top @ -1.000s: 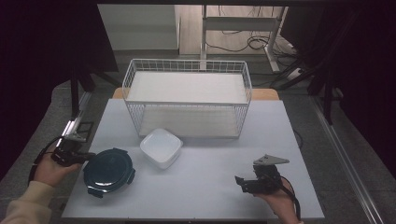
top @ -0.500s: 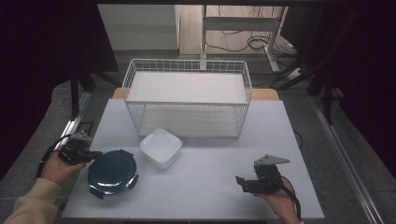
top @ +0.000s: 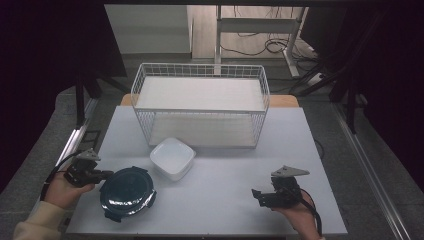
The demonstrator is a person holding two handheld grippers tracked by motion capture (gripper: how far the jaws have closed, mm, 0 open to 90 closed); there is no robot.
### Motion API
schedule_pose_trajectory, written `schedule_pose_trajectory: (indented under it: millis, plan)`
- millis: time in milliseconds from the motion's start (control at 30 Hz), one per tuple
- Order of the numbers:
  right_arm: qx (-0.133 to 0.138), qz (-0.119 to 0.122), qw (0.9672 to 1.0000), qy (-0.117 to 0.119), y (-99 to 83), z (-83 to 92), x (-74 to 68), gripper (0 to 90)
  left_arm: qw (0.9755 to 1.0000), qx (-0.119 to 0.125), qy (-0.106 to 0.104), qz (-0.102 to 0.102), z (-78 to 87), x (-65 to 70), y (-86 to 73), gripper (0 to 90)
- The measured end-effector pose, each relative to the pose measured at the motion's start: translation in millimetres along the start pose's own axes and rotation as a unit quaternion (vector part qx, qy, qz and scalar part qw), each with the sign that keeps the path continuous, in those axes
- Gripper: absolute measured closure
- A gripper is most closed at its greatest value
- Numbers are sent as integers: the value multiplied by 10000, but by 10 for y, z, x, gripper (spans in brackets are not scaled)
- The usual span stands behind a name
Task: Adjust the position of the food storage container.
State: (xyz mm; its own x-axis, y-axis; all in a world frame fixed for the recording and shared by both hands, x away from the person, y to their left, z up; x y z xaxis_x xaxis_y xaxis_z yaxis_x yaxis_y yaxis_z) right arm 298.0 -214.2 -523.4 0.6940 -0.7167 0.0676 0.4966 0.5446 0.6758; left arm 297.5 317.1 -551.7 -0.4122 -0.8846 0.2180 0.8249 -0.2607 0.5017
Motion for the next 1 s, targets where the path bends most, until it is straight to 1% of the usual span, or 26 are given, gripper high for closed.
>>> schedule_pose_trajectory:
  millis: [100,133,167,200,233,333,367,500,633,767,800,833,933,967,1000]
  plan:
    - [-4,8,10000,0,-2,-5,1,151,10000,22,-9,88,-12,73,-16,900]
    - [-10,9,10000,6,-2,-9,-1,151,9999,39,-1,117,-22,125,-19,900]
    - [-10,9,10000,6,-2,-9,-1,151,9999,39,-1,117,-22,125,-19,900]
    - [-13,17,10000,12,-1,-9,-5,151,9999,39,-20,137,-33,173,-24,900]
    - [-9,20,10000,14,1,-7,-5,151,9999,39,-20,137,-33,173,-24,900]
    - [-4,16,10000,13,0,-5,-1,151,9998,16,-40,171,-37,245,-43,900]
    - [-3,16,10000,11,0,-5,0,151,9998,16,-40,171,-37,245,-43,900]
    - [-15,23,10000,13,-3,-11,0,151,9998,-15,-89,200,-36,324,-78,900]
    - [-19,29,10000,17,0,-14,-5,151,9994,-28,-154,306,-44,398,-99,900]
    - [-2,40,10000,20,6,-6,-7,151,9992,-24,-173,359,-36,407,-116,900]
    - [-1,35,10000,14,5,-1,-4,151,9988,28,-267,421,-22,388,-134,900]
    - [-1,35,10000,14,5,-1,-4,151,9988,28,-267,421,-22,388,-134,900]
    - [9,19,10000,5,-2,11,6,151,9983,37,-267,512,15,324,-201,900]
    - [14,18,10000,5,-4,15,11,151,9980,26,-313,546,24,312,-231,900]
    - [6,4,10000,-9,-7,21,18,151,9973,-15,-430,591,36,310,-295,900]
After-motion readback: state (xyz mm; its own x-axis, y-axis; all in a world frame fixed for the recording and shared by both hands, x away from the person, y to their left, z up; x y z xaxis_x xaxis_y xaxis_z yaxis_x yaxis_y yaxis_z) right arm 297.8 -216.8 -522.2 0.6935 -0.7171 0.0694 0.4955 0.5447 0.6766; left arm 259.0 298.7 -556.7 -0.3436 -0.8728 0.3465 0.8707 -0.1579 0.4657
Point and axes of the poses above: each handheld gripper's, and its own axes: z roughly backward along the jaws, y roughly out of its top, x roughly to its right, the point moved 6 cm from there along -z, roughly forward along the jaws, and after that the axes turned 12 degrees about z, right-handed, at the moved point
